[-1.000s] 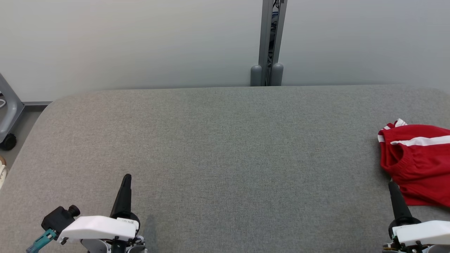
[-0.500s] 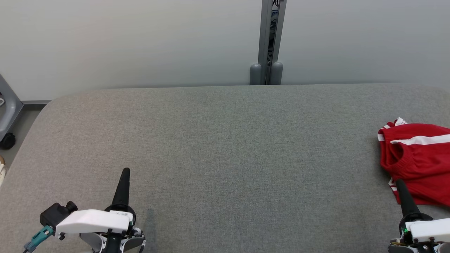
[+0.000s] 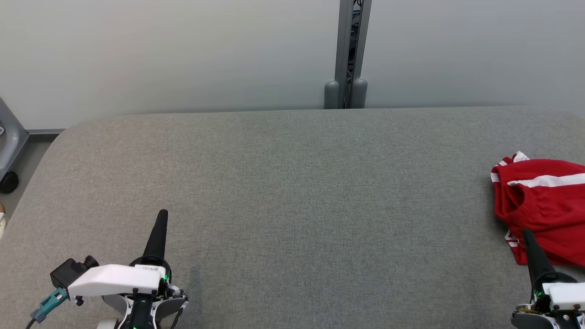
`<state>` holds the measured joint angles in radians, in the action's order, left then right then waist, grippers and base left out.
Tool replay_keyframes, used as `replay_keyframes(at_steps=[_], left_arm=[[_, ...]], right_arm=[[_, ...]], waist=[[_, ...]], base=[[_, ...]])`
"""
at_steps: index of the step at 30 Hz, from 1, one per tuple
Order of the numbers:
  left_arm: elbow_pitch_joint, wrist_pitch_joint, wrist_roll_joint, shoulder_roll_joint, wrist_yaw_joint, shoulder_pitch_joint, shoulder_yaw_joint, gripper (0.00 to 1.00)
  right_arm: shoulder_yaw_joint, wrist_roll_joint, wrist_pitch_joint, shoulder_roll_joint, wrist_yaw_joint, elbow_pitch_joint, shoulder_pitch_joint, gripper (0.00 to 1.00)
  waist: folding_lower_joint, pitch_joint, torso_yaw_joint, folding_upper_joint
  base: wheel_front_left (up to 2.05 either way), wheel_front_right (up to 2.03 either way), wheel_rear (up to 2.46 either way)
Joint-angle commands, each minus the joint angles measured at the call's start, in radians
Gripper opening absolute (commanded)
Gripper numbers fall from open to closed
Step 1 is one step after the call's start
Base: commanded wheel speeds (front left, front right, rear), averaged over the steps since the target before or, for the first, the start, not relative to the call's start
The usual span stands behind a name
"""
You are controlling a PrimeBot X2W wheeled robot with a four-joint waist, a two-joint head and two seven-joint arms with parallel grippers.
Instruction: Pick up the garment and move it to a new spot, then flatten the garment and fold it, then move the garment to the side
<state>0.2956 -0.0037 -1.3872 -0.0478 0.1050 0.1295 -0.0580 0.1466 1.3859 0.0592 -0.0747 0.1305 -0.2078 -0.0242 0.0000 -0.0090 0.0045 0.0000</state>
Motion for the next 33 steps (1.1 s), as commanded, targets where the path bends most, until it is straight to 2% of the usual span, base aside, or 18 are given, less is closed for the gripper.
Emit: replay_keyframes(at_steps=[1, 33], left_arm=[[-0.001, 0.003, -0.021, -0.005, 0.008, 0.022, 0.006, 0.0], [0.033, 0.056, -0.234, -0.006, 0.03, 0.074, 0.024, 0.0]], right_arm=[[0.007, 0.021, 0.007, -0.007, 0.0, 0.01, -0.017, 0.0], [0.08, 0.239, 0.085, -0.001, 0.0, 0.012, -0.032, 0.0]], waist=[[0.0, 0.0, 0.0, 0.0], [0.0, 0.013, -0.005, 0.0]], base=[[0.0, 0.0, 0.0], [0.0, 0.0, 0.0]])
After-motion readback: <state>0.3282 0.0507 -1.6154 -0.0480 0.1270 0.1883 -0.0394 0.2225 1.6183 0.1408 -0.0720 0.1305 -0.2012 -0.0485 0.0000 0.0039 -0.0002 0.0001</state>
